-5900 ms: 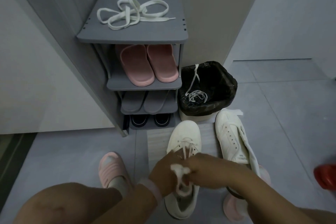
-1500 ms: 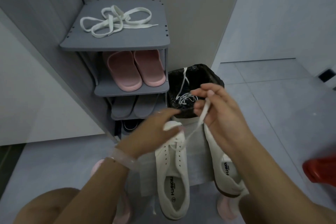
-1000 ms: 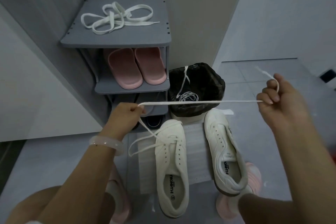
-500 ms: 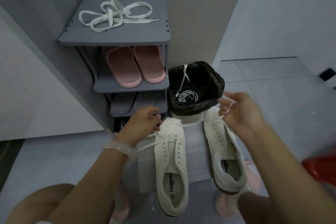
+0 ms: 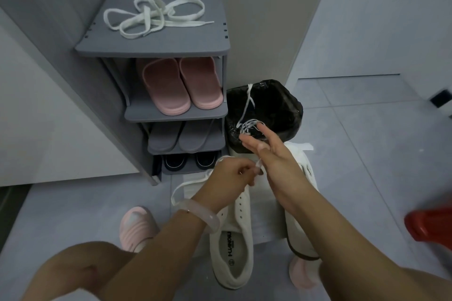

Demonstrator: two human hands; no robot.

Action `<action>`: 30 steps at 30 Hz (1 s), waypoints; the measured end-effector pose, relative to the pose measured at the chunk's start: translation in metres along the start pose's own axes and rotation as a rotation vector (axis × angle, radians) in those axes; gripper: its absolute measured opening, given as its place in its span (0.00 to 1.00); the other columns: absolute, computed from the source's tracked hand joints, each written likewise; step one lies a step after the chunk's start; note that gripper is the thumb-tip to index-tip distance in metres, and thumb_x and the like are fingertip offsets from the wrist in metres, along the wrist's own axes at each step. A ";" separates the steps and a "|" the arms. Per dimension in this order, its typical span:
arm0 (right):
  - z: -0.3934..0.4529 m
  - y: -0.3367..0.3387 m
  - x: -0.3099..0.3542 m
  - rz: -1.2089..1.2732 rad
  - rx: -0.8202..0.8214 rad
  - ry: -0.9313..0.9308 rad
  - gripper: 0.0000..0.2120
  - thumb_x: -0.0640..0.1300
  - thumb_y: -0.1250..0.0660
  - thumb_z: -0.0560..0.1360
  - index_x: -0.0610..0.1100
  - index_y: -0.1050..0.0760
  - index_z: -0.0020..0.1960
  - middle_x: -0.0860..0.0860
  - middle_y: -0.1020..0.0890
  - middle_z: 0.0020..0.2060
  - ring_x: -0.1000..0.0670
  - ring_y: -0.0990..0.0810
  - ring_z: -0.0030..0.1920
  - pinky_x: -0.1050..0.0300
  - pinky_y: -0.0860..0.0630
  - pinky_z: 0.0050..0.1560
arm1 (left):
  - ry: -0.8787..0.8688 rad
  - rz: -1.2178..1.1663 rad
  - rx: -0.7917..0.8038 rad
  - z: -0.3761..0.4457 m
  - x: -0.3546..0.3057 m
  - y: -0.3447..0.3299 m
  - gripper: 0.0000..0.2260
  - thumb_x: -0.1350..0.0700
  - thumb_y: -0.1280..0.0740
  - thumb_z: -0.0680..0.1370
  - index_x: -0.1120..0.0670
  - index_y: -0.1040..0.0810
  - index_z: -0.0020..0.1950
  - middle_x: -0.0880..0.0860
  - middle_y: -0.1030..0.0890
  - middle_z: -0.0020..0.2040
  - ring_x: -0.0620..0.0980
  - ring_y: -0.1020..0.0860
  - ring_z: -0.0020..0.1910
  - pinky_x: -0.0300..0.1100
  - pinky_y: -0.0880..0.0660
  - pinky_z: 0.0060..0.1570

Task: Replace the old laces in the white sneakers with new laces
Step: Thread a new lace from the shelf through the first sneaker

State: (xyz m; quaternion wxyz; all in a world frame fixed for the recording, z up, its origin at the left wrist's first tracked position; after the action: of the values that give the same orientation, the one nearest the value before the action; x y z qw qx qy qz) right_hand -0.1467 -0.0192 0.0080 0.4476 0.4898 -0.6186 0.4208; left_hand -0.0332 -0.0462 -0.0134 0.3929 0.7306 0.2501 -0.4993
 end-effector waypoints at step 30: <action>0.013 0.012 -0.060 -1.488 0.236 0.123 0.08 0.42 0.43 0.77 0.42 0.27 0.49 0.45 0.20 0.48 0.45 0.22 0.48 0.58 0.34 0.40 | 0.238 0.324 -0.004 -0.009 0.052 -0.004 0.10 0.62 0.34 0.74 0.54 0.17 0.52 0.51 0.17 0.48 0.40 0.27 0.41 0.22 0.33 0.33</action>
State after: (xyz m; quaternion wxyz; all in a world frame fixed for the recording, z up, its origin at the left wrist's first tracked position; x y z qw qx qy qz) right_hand -0.1534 -0.0160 -0.0540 0.5919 0.7985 -0.0496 0.0977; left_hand -0.0125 -0.0380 -0.0612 0.4374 0.8143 0.1749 -0.3391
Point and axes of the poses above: each hand's wrist, its own z-axis towards the middle knuckle, its own y-axis out of the back of the hand, x = y × z, the point moved 1 cm from there along z, towards the middle knuckle
